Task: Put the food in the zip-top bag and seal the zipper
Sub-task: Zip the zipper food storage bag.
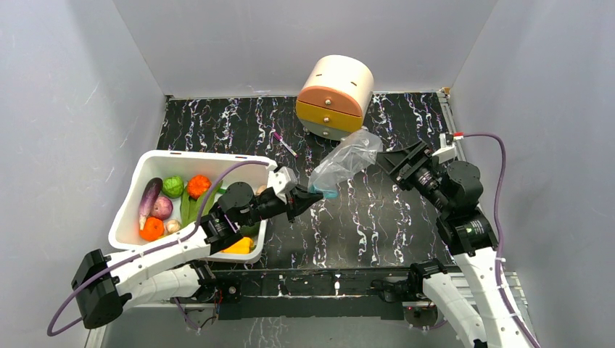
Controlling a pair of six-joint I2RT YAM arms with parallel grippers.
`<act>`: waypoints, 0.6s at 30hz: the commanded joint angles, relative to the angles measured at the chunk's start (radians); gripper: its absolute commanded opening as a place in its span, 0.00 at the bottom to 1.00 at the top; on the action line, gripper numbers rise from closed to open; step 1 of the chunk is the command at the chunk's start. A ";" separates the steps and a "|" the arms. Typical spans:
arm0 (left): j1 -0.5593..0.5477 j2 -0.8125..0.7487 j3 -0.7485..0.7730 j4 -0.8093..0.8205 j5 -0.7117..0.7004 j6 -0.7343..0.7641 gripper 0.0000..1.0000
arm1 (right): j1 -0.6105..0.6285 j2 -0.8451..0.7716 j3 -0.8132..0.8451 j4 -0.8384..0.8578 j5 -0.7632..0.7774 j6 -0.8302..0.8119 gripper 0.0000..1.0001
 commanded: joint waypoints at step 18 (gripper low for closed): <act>-0.005 -0.068 0.110 -0.288 -0.106 -0.261 0.00 | 0.005 -0.080 0.107 -0.187 0.270 -0.488 0.72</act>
